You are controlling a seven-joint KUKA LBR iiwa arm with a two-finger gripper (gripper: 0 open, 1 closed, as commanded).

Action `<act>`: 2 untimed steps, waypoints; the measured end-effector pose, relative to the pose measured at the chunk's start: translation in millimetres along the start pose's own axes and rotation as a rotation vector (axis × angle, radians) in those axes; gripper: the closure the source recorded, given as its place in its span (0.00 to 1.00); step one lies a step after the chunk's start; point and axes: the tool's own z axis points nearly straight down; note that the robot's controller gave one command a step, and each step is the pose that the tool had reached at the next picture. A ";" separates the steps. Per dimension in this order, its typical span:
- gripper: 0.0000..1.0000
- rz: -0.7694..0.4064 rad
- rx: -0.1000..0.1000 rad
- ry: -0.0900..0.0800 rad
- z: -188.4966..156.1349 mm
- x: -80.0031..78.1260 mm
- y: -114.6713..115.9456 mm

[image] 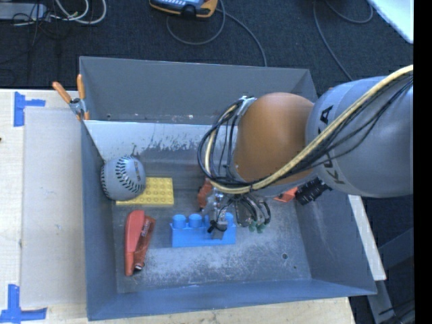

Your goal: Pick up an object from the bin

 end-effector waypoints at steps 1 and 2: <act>1.00 0.001 0.000 0.000 0.0 0.0 -0.1; 1.00 0.001 0.001 0.007 -41.1 -5.5 6.2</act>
Offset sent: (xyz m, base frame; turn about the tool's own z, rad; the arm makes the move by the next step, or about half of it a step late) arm 0.0107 0.0099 0.0696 0.0050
